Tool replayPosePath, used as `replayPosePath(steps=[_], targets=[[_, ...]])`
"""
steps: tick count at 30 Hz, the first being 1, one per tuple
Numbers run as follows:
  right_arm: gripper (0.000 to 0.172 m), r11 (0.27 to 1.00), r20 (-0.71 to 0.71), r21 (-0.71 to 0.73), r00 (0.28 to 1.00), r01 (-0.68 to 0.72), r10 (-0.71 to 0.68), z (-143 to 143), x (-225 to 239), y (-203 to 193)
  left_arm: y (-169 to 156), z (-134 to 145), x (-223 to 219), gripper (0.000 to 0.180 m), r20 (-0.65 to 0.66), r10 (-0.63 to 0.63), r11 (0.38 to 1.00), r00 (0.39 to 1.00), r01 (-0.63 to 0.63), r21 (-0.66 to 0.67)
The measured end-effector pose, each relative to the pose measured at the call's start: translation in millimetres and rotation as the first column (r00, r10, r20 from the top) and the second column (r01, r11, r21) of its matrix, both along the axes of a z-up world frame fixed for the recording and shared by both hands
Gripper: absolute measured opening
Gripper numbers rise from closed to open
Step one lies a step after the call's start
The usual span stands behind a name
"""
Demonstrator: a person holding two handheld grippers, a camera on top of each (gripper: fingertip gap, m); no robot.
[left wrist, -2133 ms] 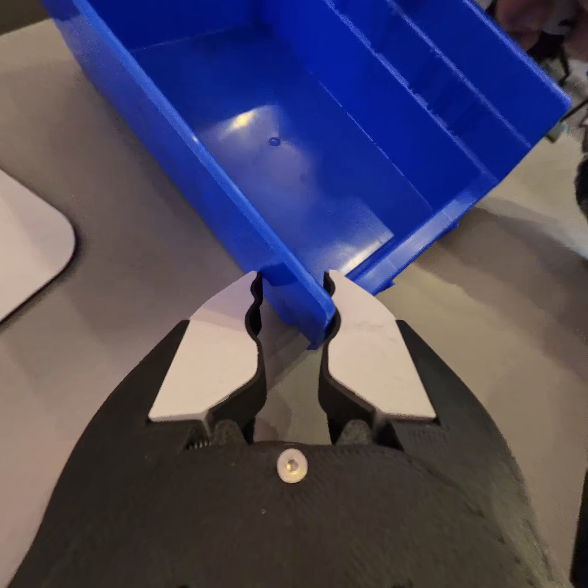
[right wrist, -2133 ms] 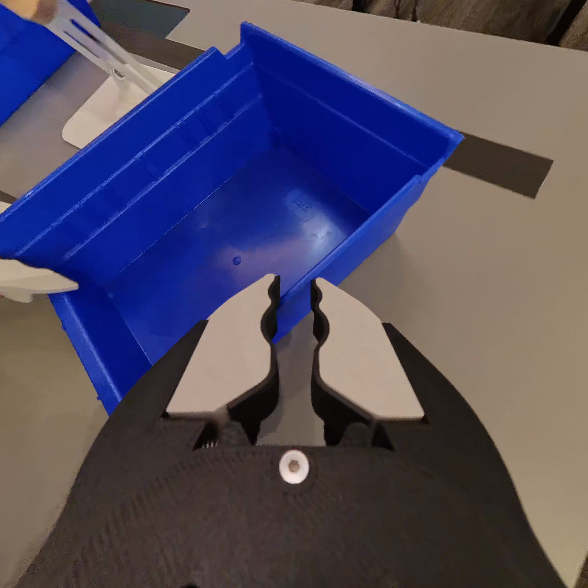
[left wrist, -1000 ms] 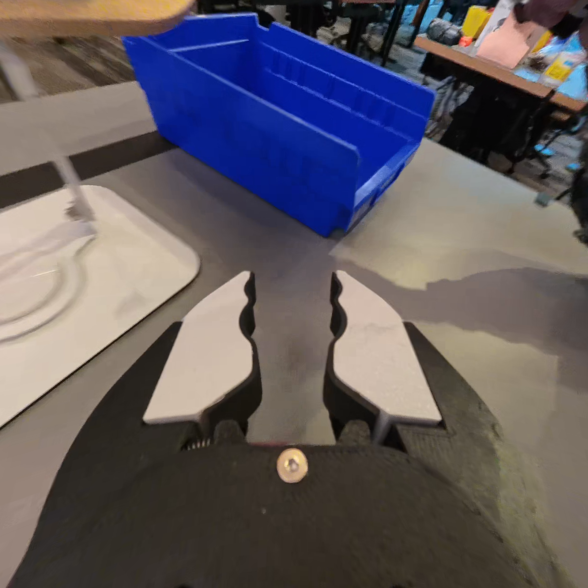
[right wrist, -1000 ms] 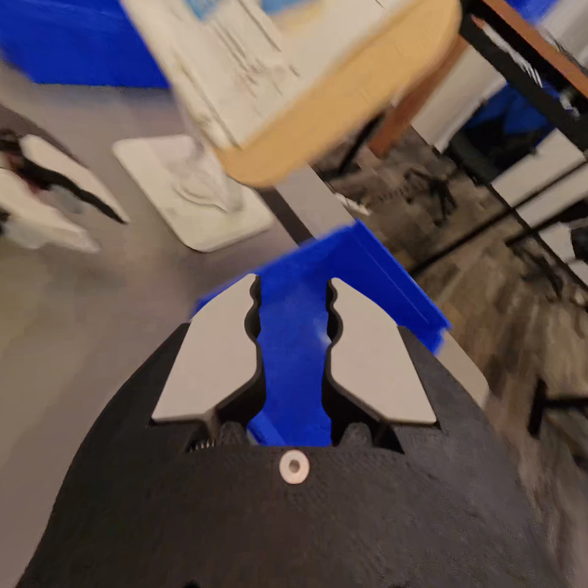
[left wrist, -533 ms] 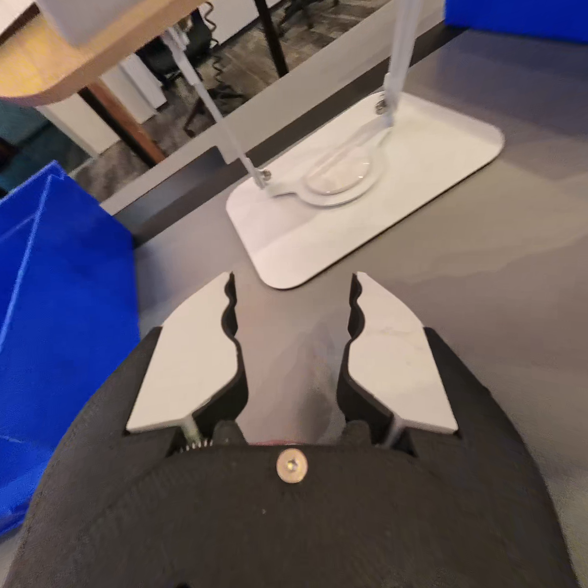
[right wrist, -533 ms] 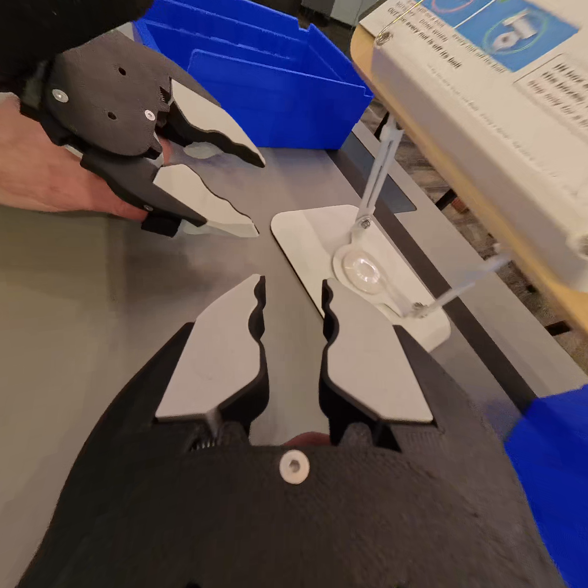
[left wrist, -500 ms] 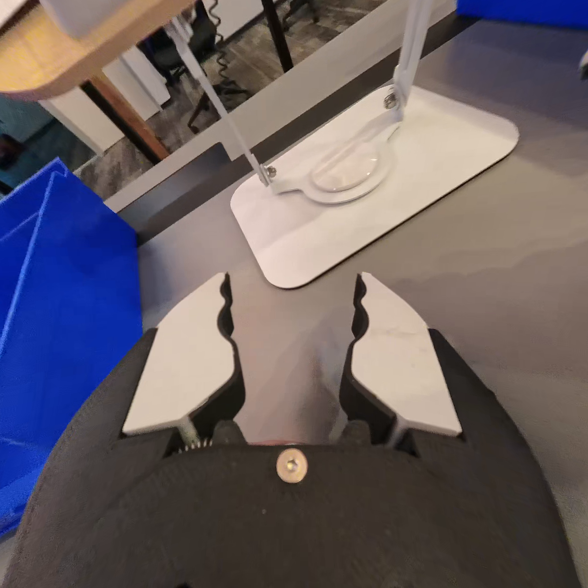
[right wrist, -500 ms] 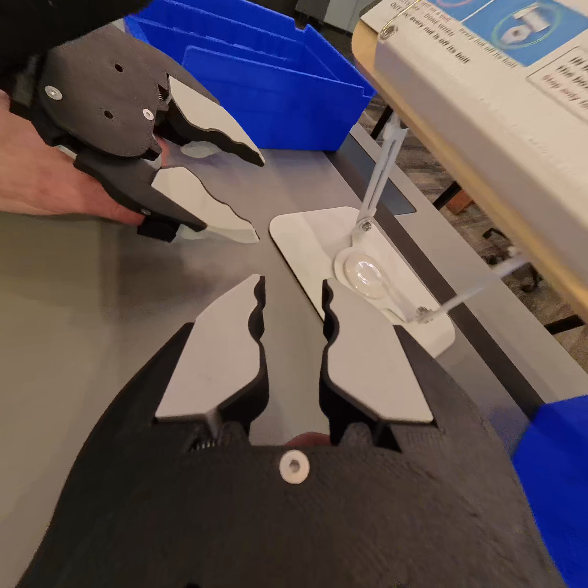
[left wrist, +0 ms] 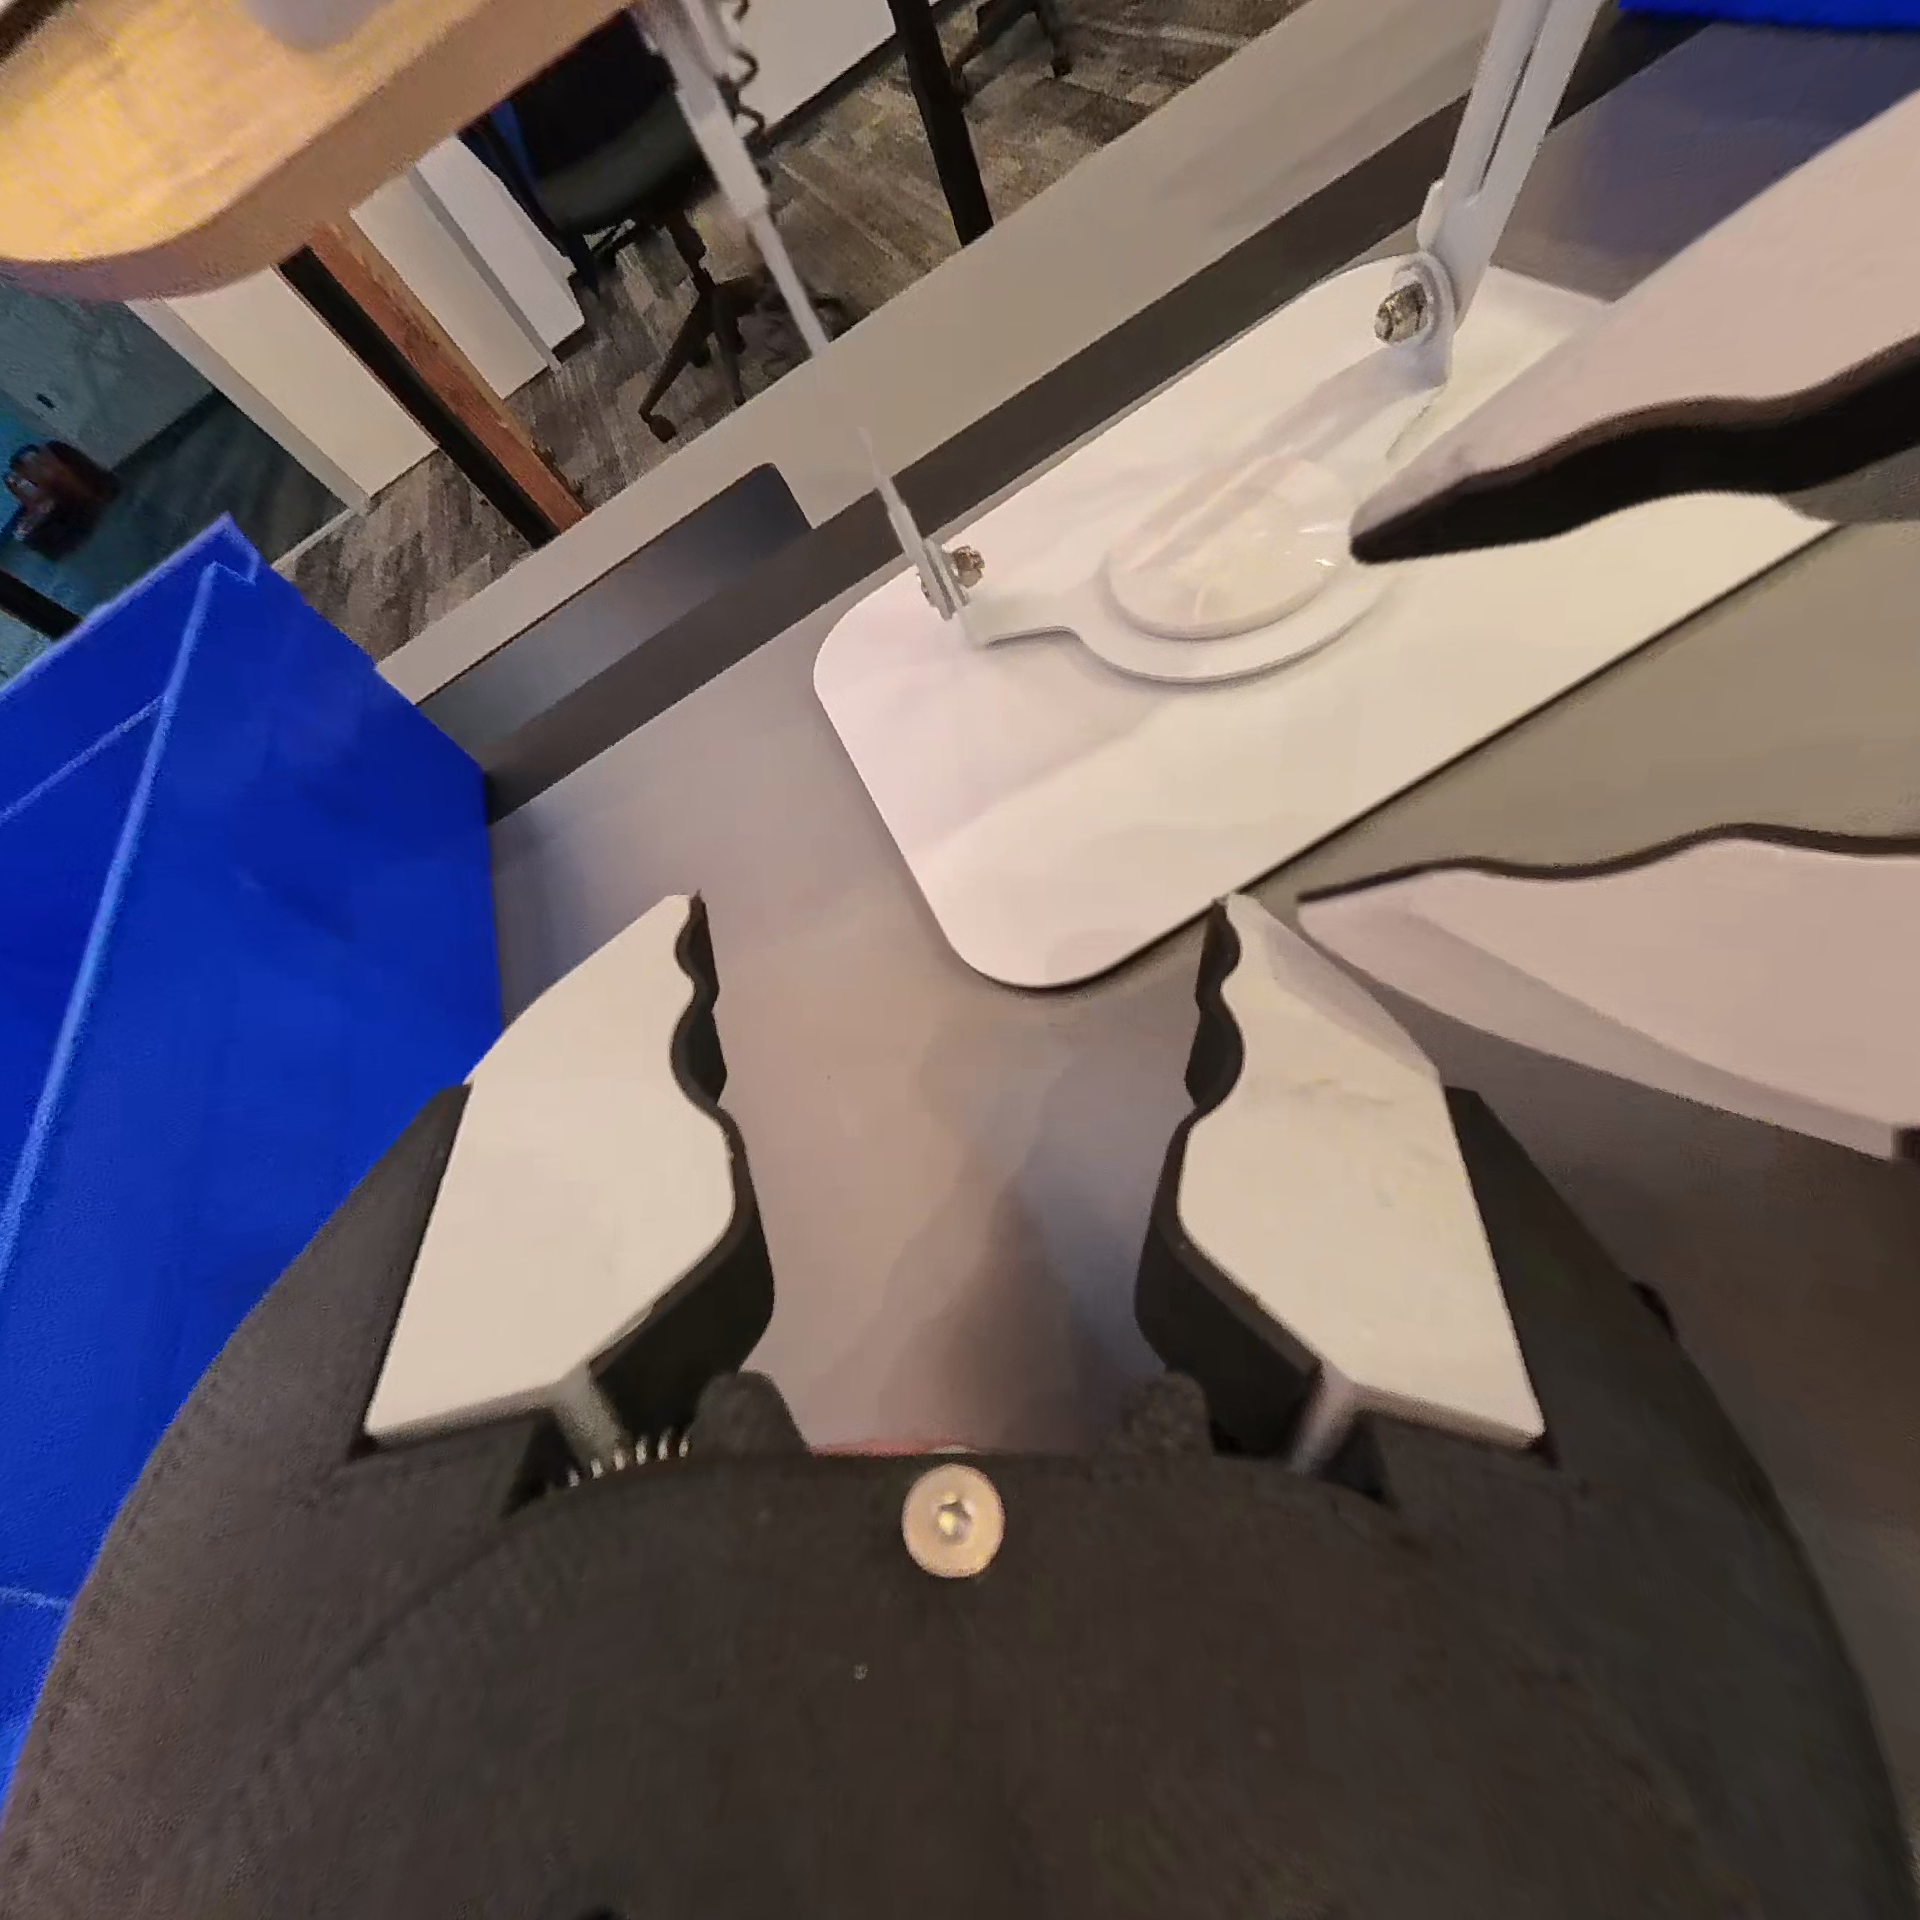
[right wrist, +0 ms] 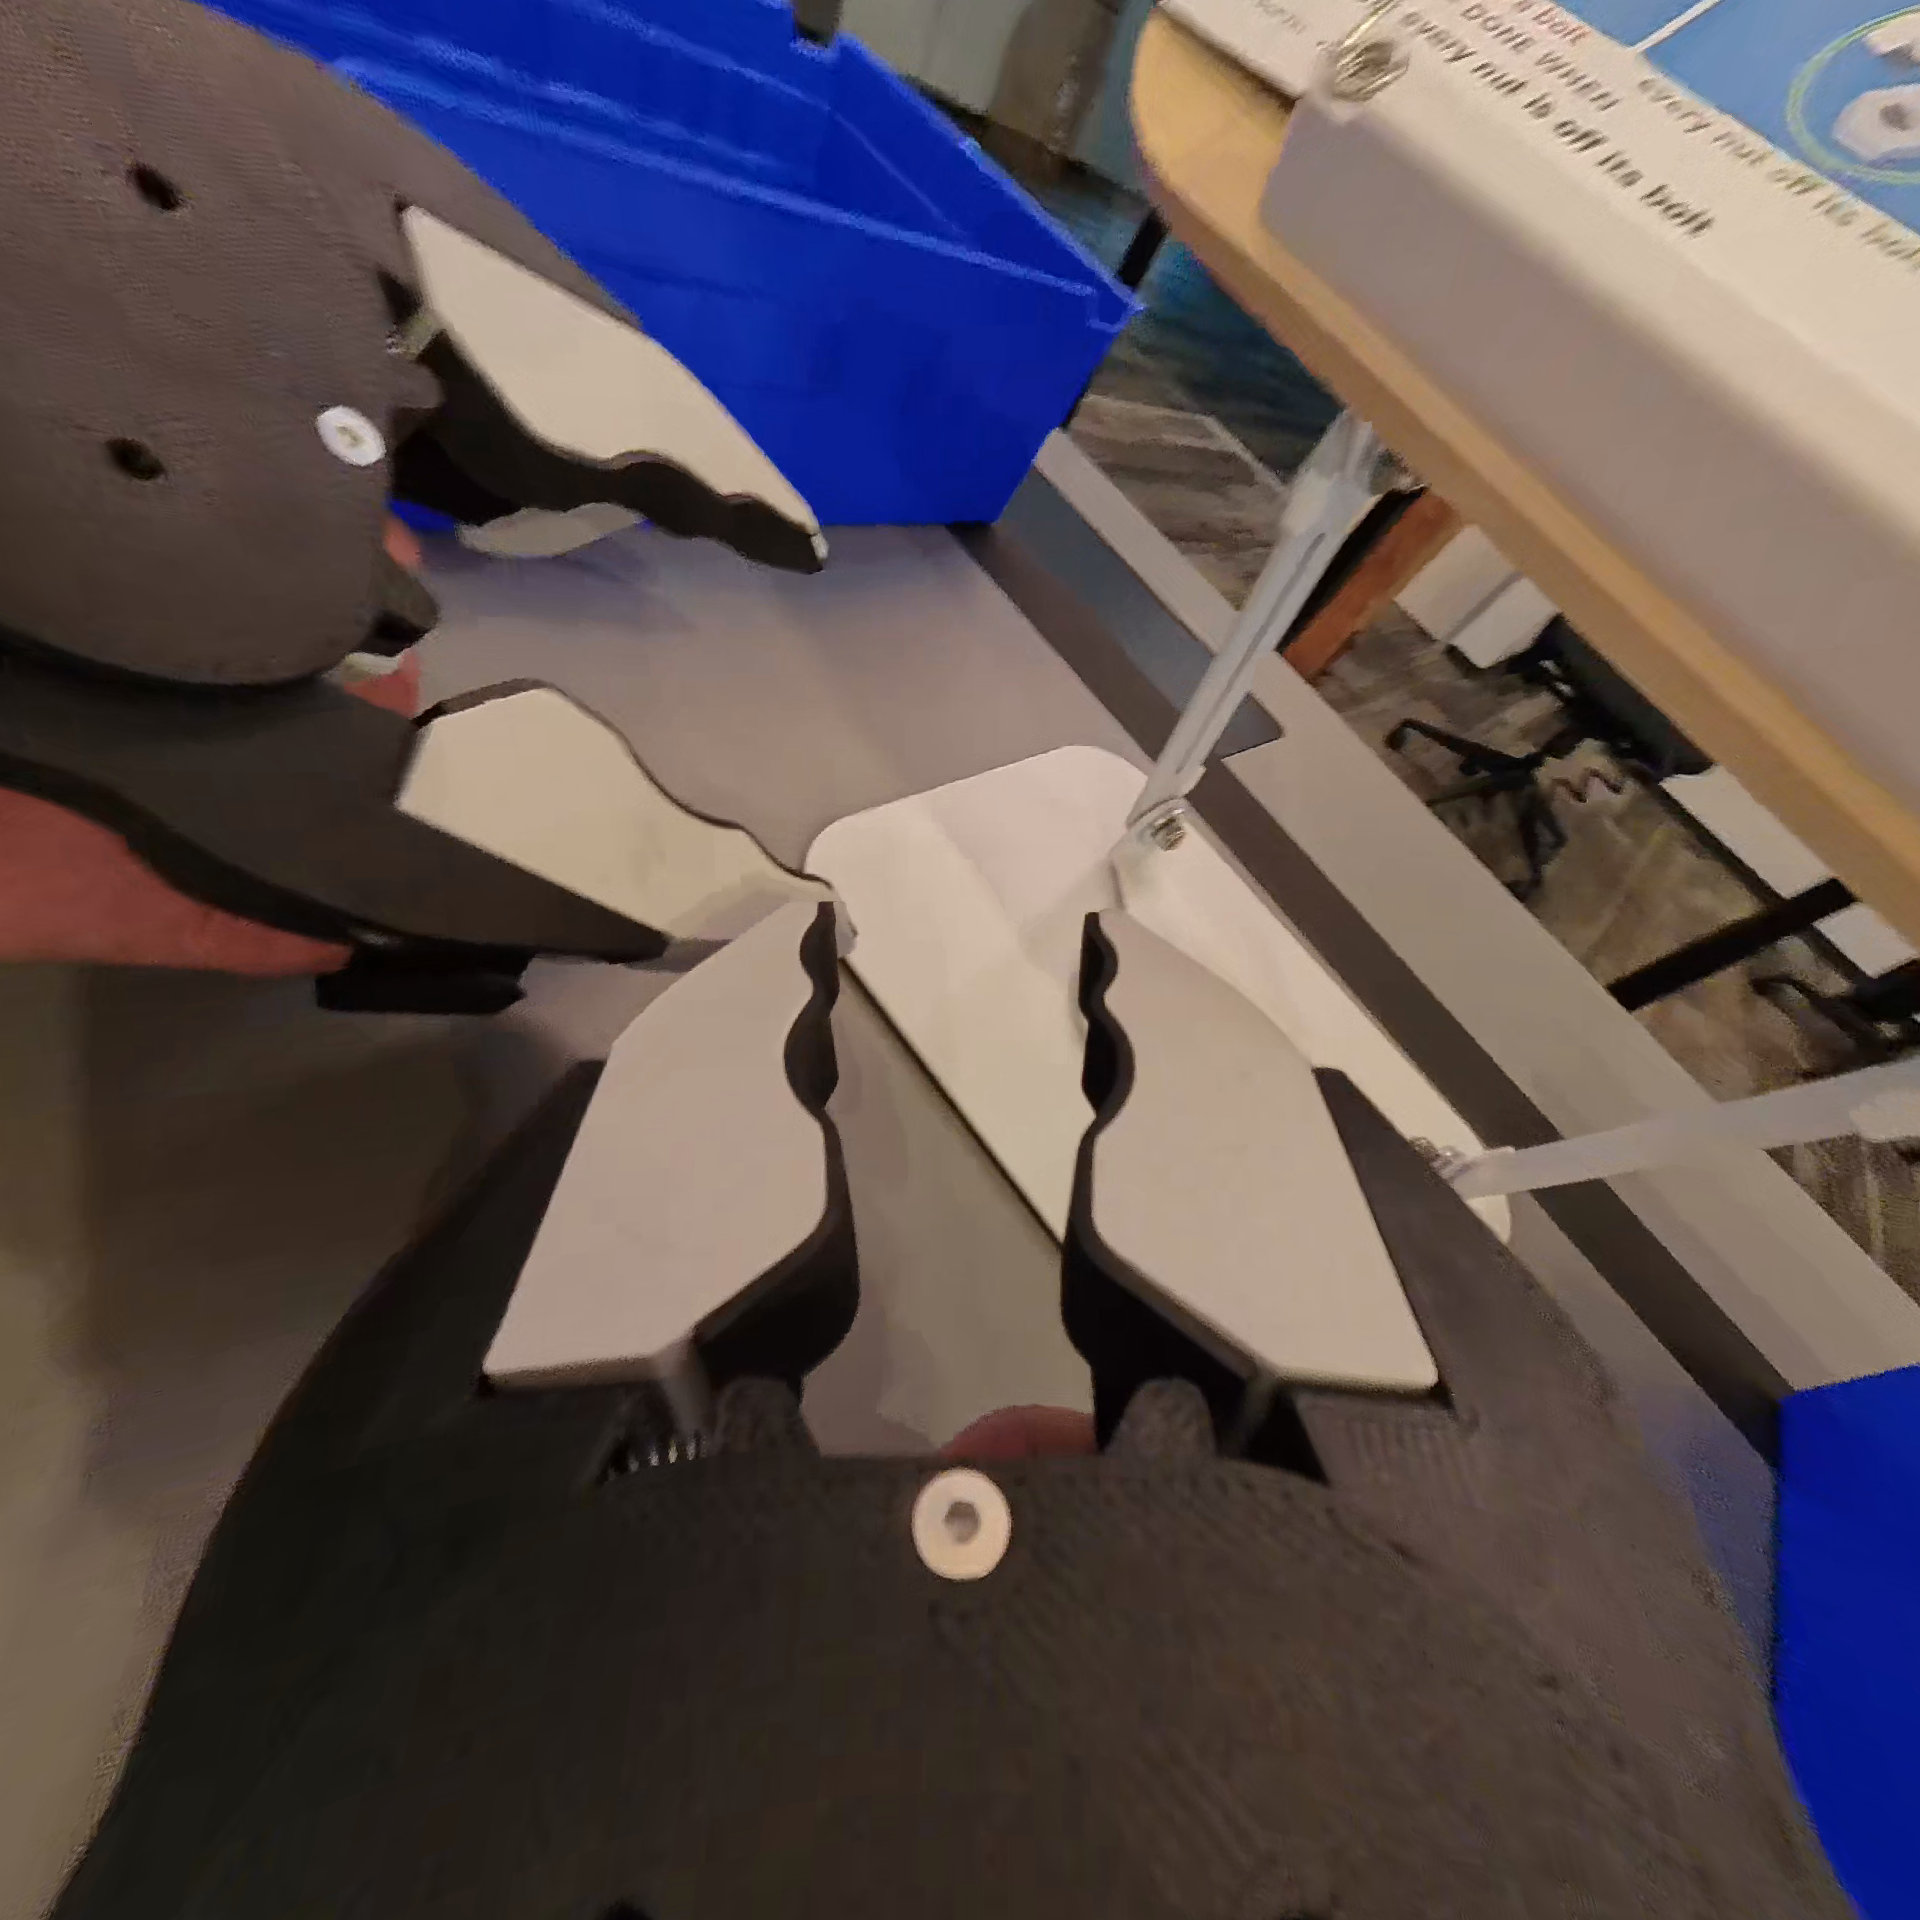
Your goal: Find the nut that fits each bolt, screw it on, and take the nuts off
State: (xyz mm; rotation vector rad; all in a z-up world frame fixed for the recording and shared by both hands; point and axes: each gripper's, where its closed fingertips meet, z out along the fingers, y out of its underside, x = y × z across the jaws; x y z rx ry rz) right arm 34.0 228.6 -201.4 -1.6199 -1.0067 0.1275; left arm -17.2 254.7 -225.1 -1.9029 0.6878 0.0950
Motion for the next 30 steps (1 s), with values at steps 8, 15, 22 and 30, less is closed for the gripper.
replayPosePath(steps=[8,15,22,30], targets=[[0.024,0.982,-0.137,0.047,0.975,0.184,-0.176,10,-11,16,4,17,-2,0.076,0.082,0.0,0.996,0.997,-0.007,0.085],[0.029,0.982,-0.126,0.056,0.977,0.181,-0.173,9,-11,21,6,17,-6,0.08,0.089,-0.001,0.997,0.996,-0.006,0.08],[0.026,0.983,-0.107,0.068,0.981,0.17,-0.163,7,-13,21,6,15,-6,0.078,0.079,0.002,0.997,0.997,-0.007,0.074],[0.0,0.994,-0.077,0.078,0.994,0.081,-0.075,5,-23,12,1,15,1,0.061,0.07,-0.05,0.996,0.996,0.045,0.076]])
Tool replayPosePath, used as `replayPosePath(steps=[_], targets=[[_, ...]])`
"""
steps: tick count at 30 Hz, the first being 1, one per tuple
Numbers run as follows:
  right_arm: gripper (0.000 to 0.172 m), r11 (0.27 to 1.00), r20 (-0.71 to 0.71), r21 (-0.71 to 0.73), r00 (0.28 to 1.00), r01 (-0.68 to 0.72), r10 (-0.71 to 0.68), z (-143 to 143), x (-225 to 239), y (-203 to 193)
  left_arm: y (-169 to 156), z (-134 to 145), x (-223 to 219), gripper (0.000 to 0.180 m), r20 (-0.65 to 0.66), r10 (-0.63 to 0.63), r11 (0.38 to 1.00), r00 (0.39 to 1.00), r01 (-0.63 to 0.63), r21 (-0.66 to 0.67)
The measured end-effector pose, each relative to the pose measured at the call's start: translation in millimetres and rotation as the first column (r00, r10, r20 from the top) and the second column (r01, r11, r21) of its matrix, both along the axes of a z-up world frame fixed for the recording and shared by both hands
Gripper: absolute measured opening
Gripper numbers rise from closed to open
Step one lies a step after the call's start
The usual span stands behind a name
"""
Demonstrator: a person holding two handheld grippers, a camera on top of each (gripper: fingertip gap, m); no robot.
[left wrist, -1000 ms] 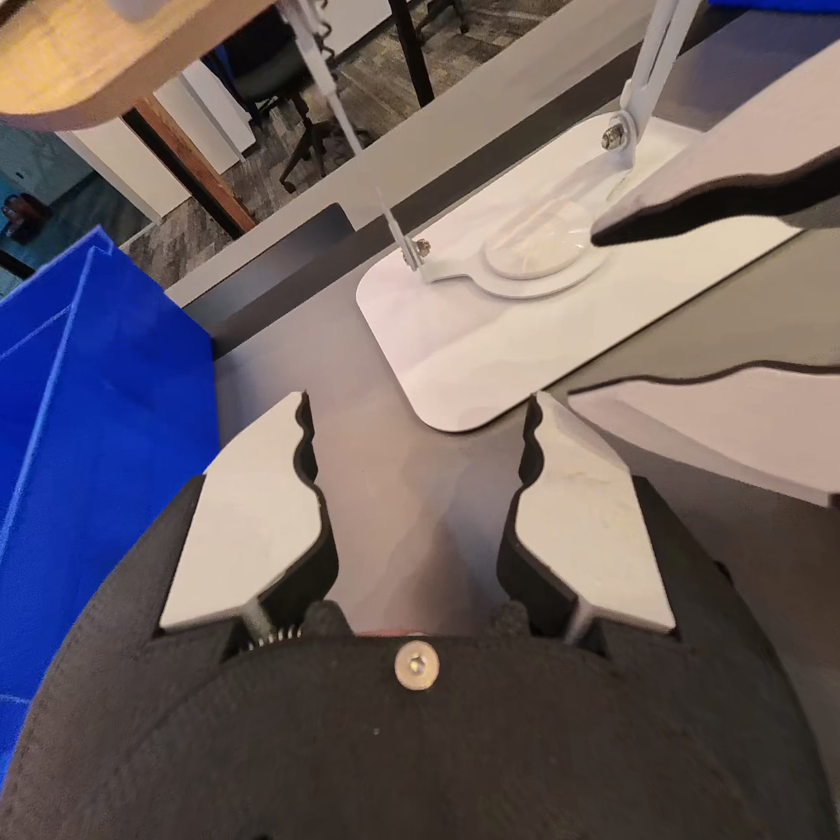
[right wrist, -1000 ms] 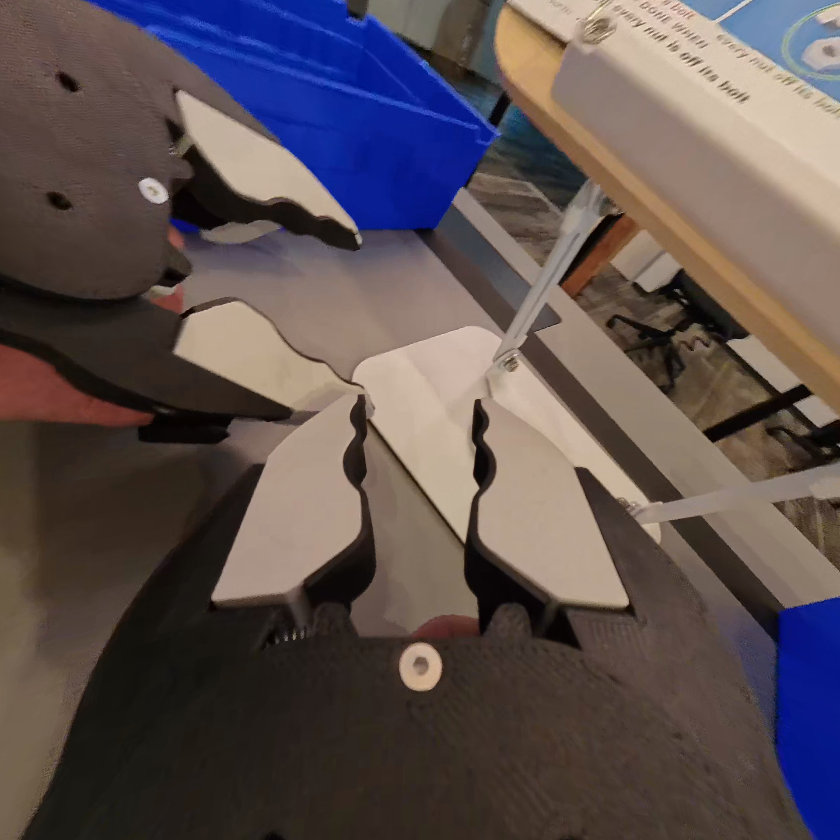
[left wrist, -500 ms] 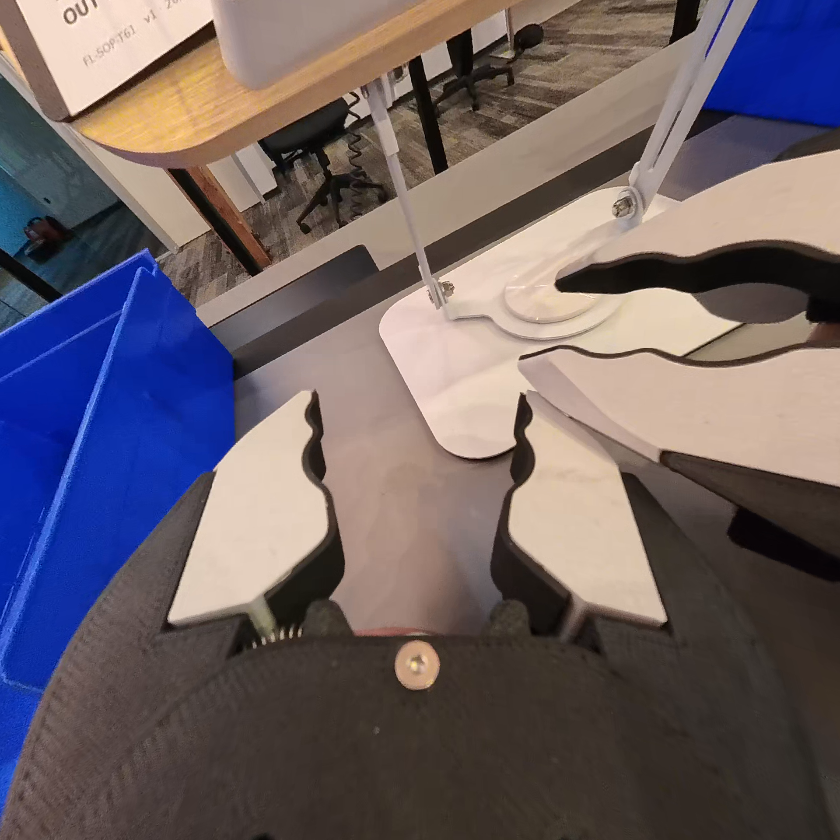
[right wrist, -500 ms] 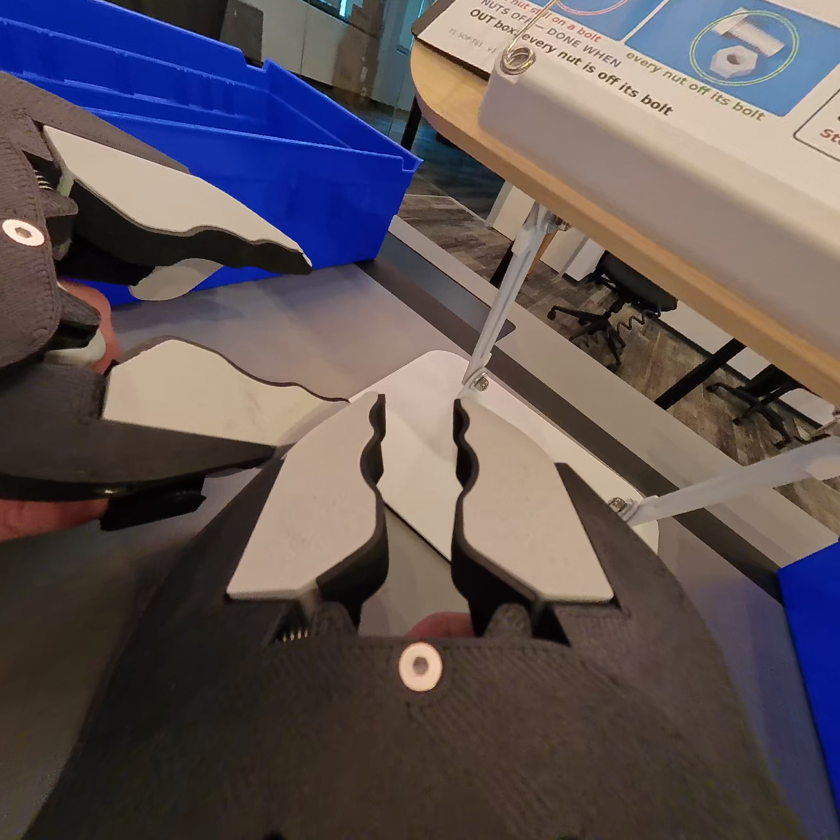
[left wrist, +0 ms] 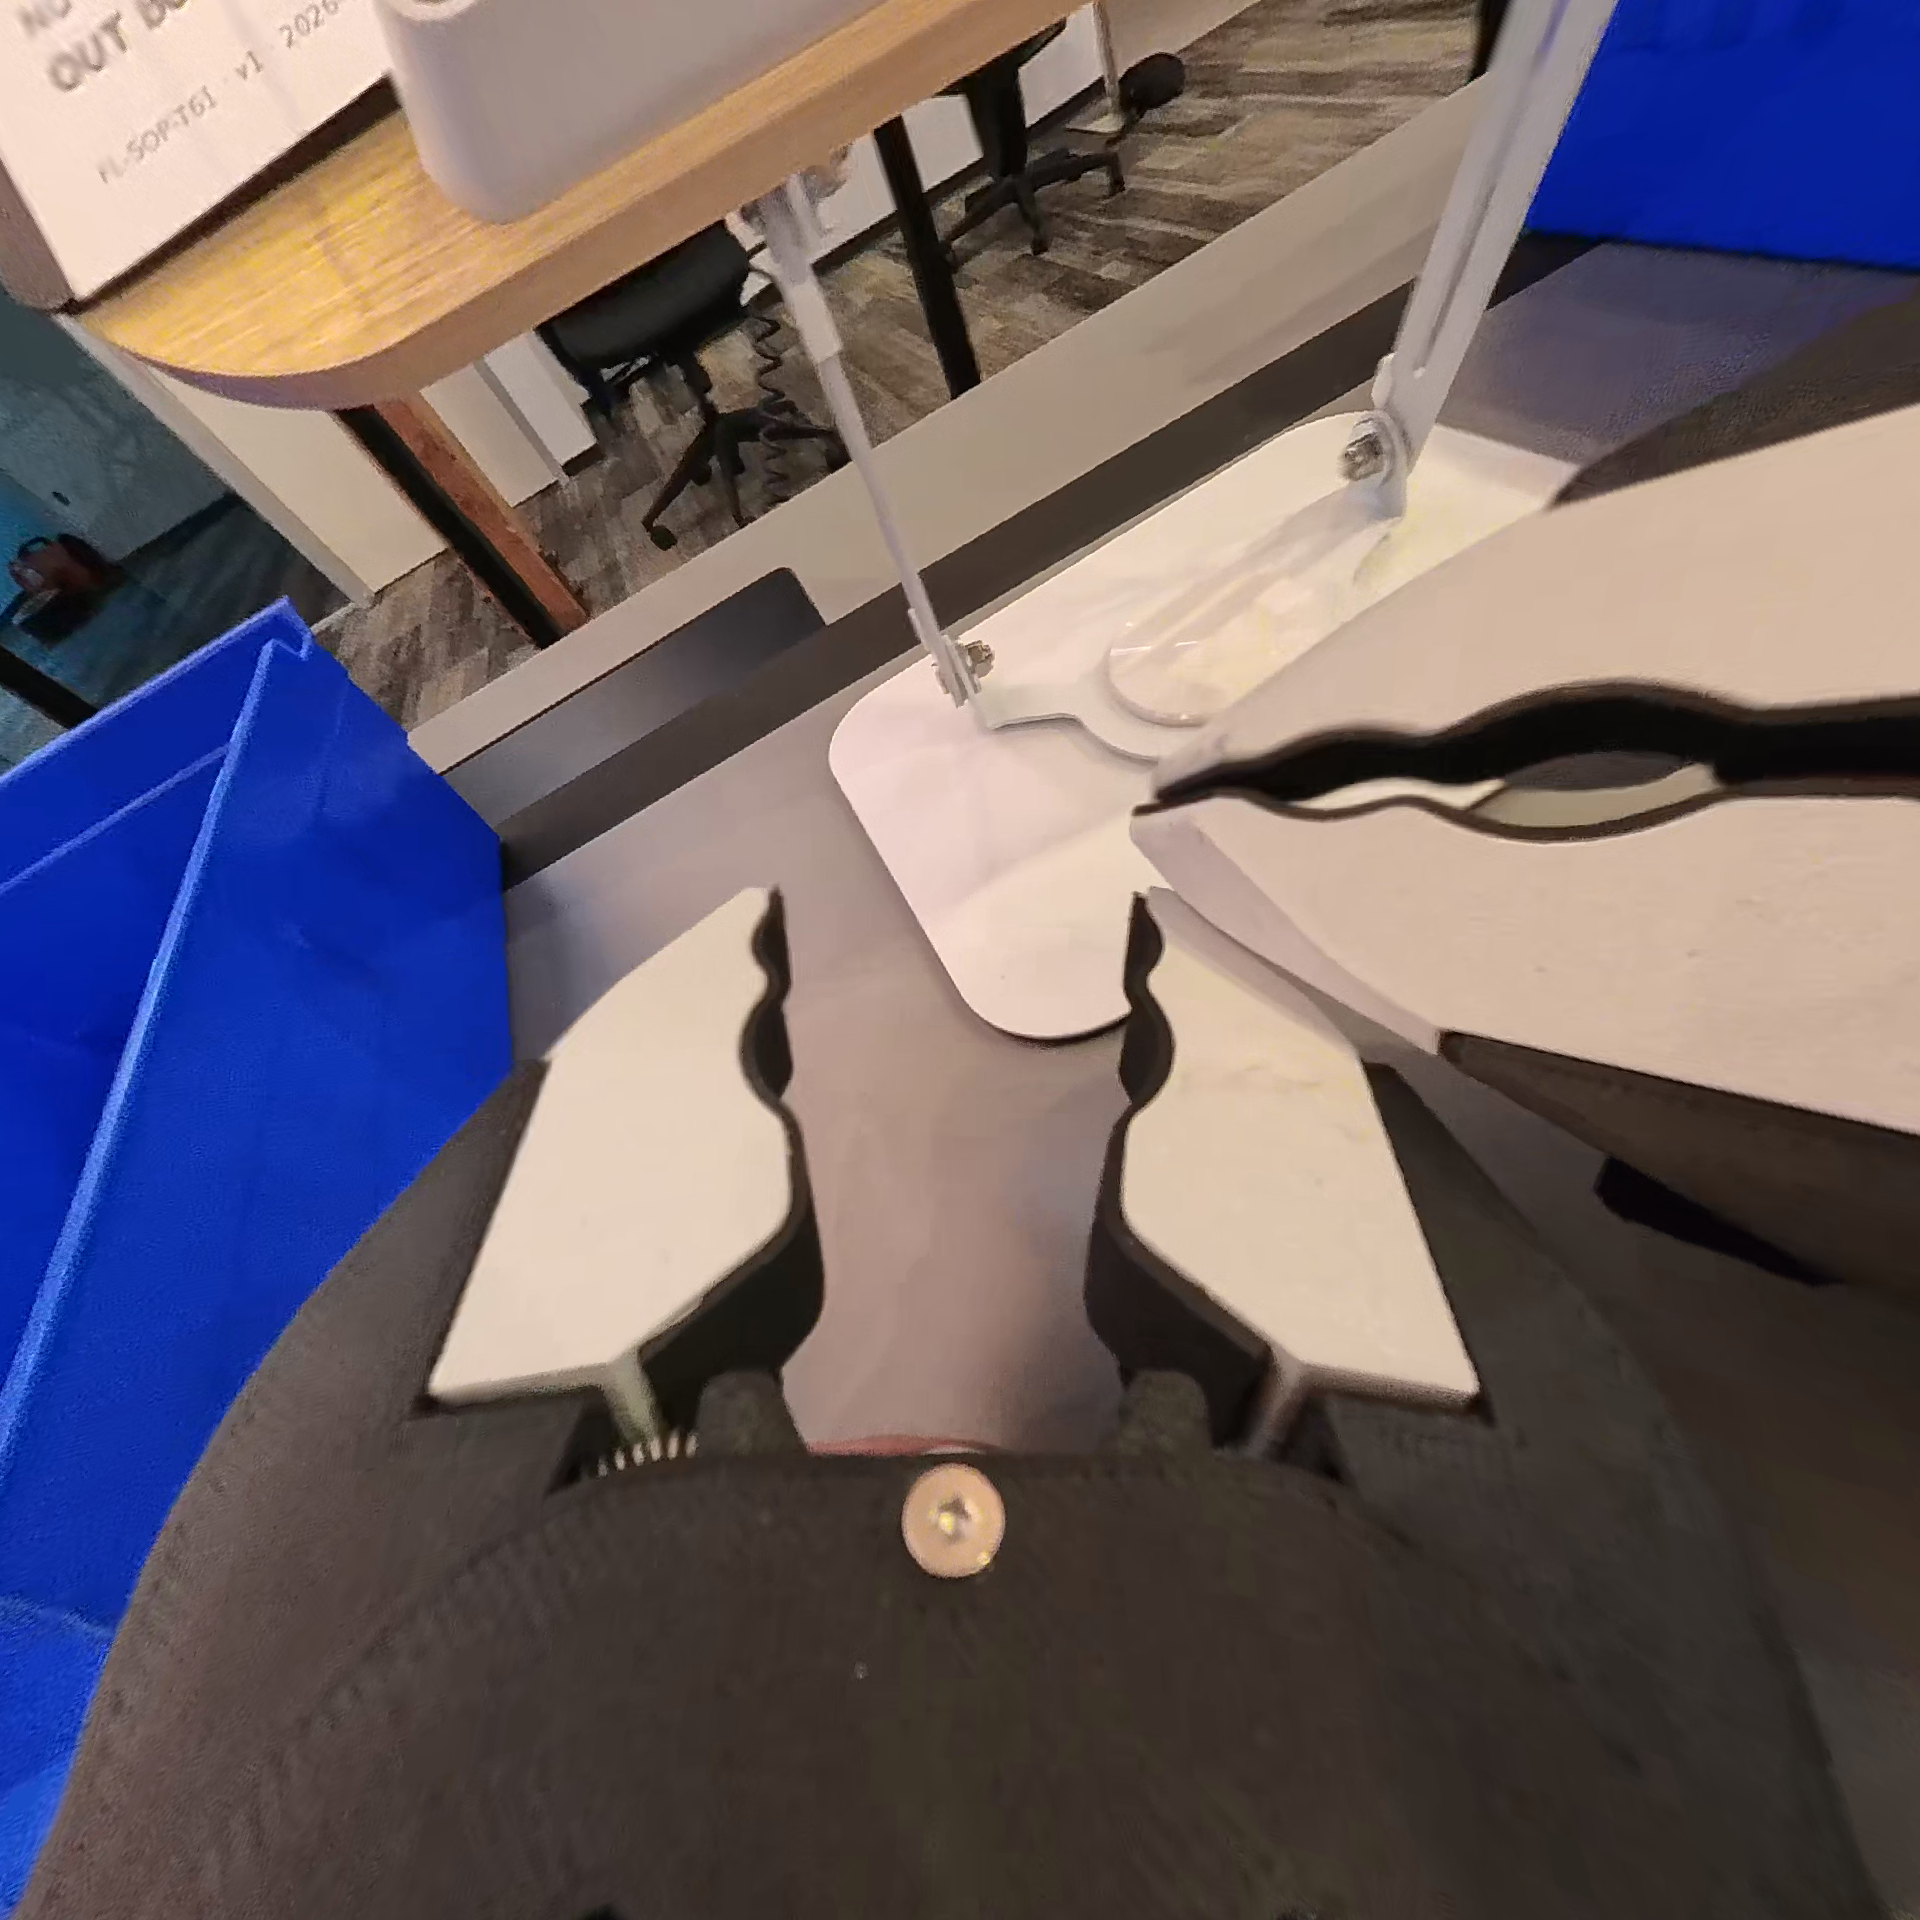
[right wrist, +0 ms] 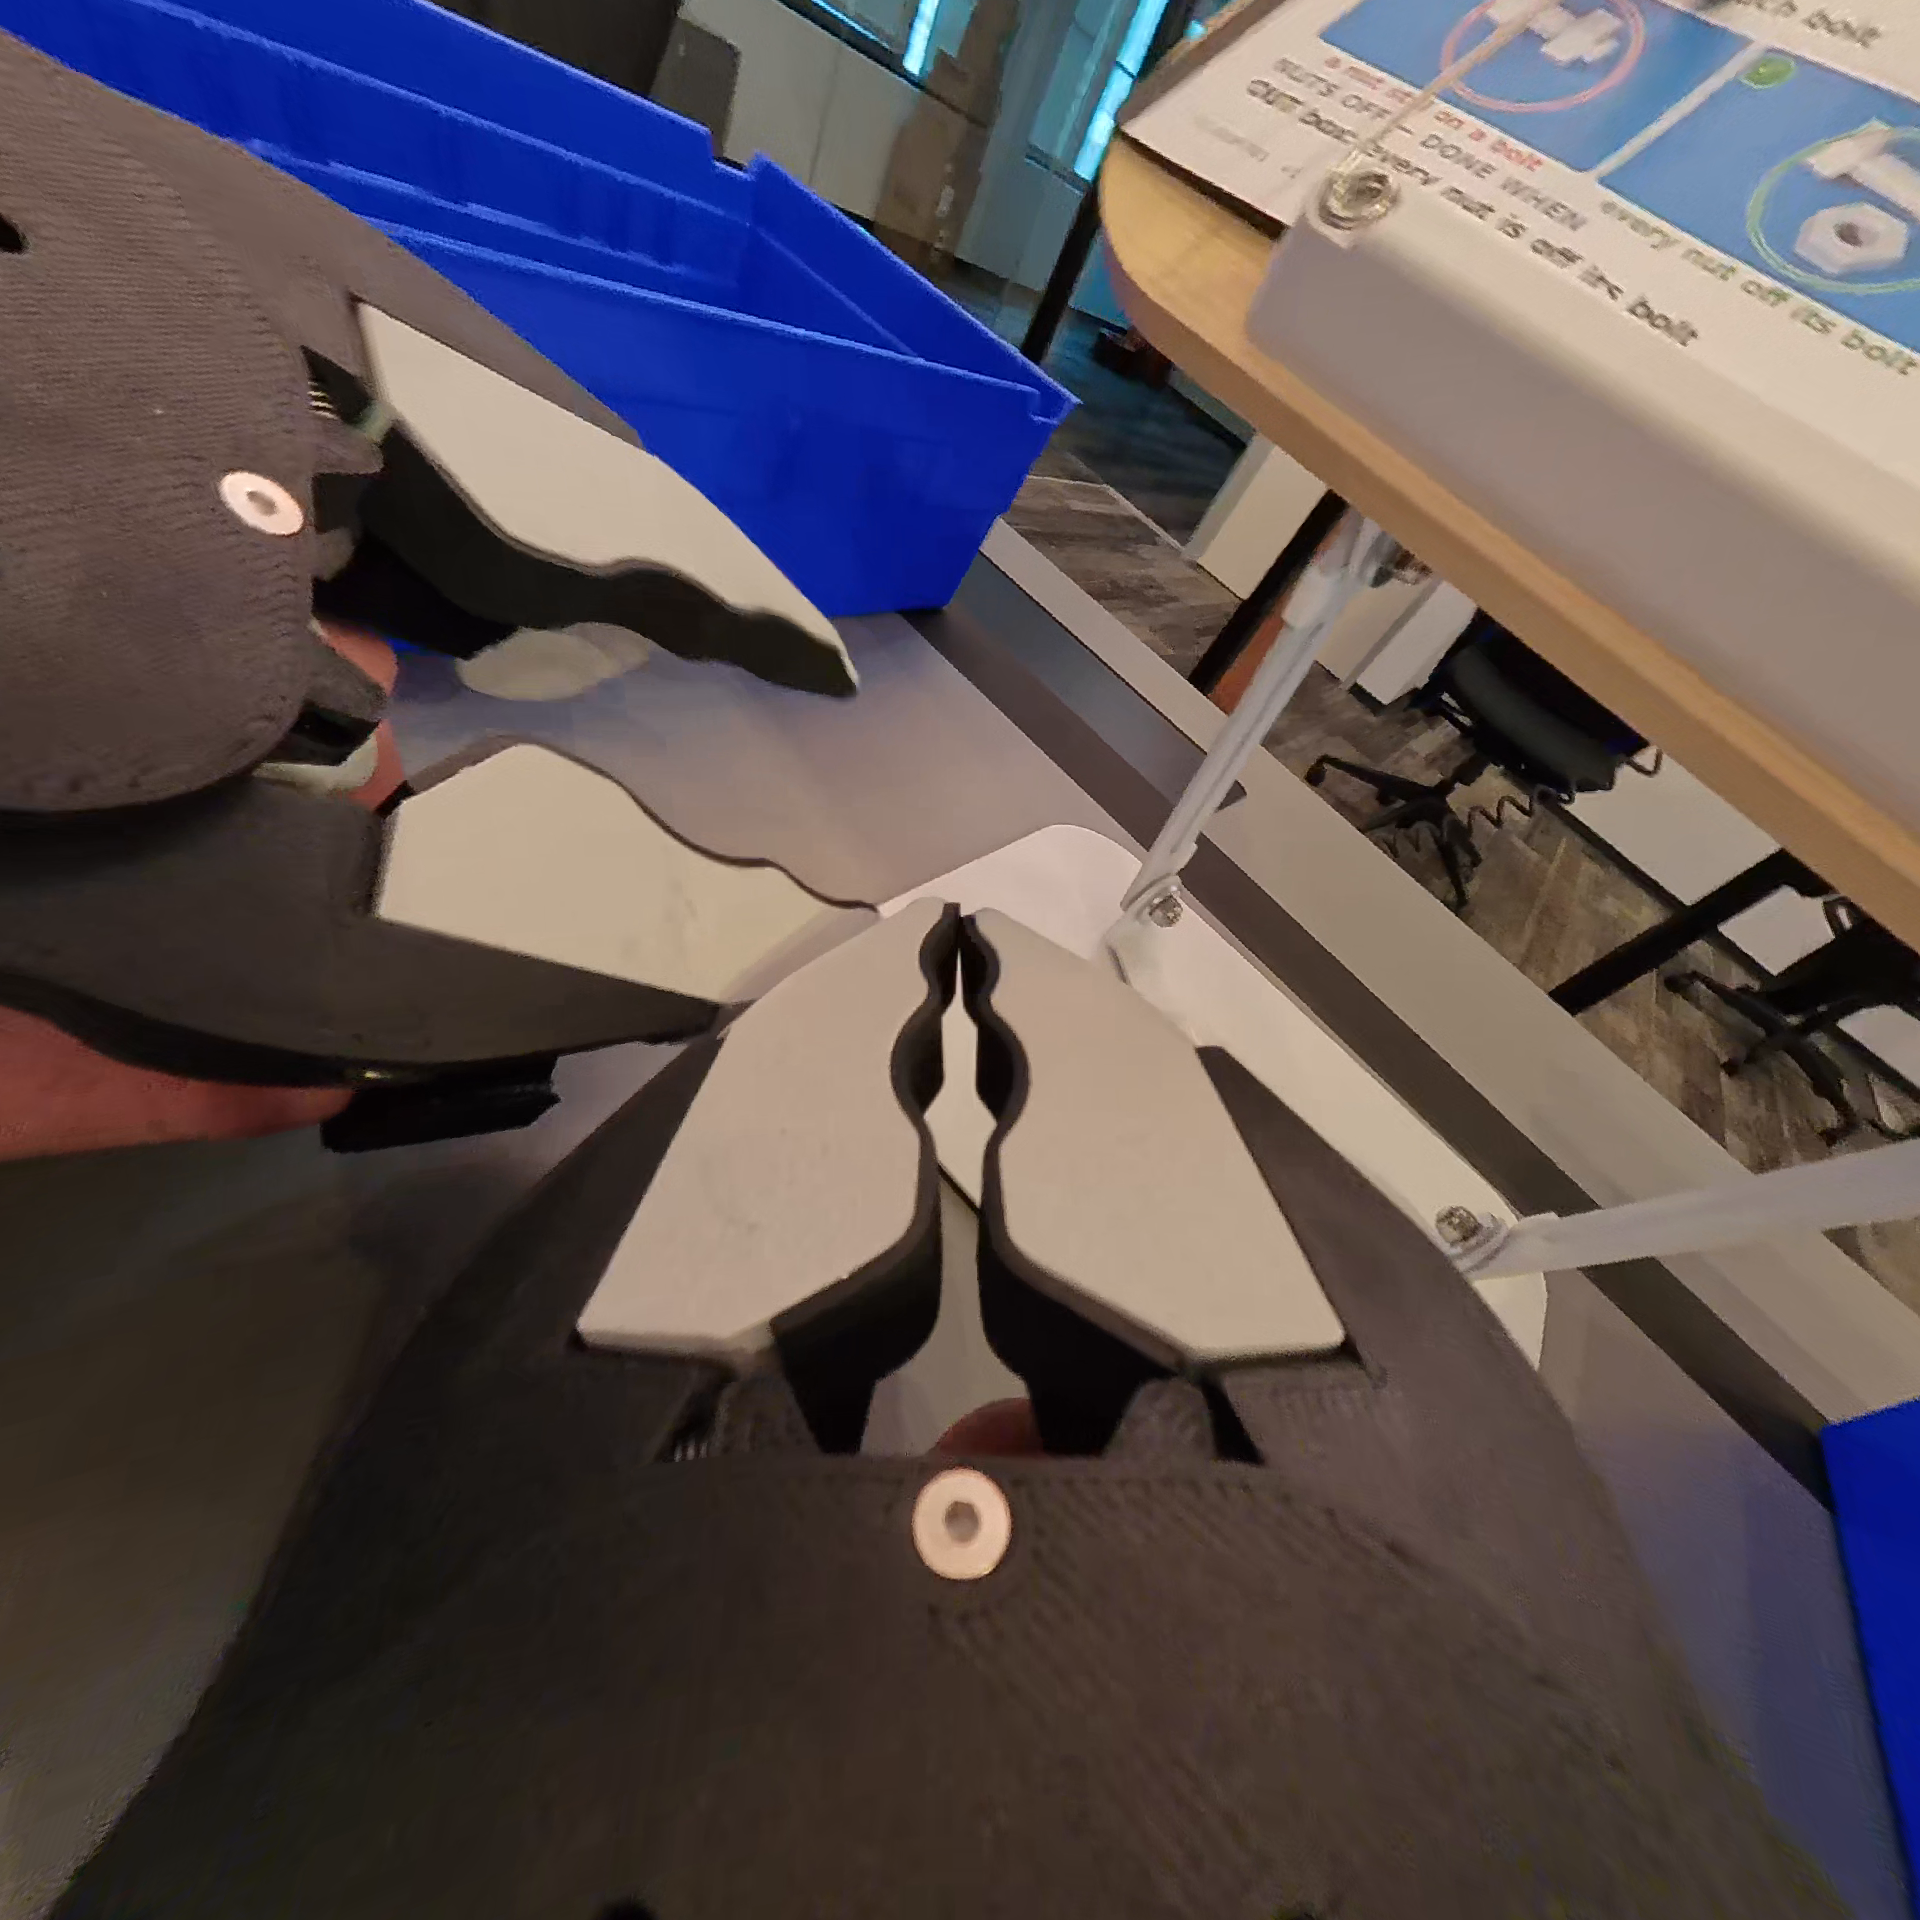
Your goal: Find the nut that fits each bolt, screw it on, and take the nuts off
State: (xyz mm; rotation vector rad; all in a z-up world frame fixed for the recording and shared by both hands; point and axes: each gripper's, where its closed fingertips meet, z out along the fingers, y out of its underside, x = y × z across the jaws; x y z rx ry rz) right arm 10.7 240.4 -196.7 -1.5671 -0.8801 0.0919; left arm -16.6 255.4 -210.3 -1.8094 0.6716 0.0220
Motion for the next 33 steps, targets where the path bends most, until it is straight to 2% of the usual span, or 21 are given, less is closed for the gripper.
replayPosePath(steps=[2,11,33], targets=[[0.0,1.0,-0.005,0.007,1.0,-0.028,0.028,1,-2,-3,-6,1,6,0.043,0.004,-0.05,0.999,0.999,0.05,0.002],[0.001,0.996,0.013,-0.004,0.996,-0.086,0.086,-1,-4,-10,-16,-3,18,0.002,-0.01,-0.144,0.989,0.99,0.144,-0.019],[0.002,0.995,0.013,0.003,0.995,-0.099,0.099,-1,1,-14,-21,-9,23,0.02,-0.02,-0.19,0.98,0.981,0.189,-0.058]])
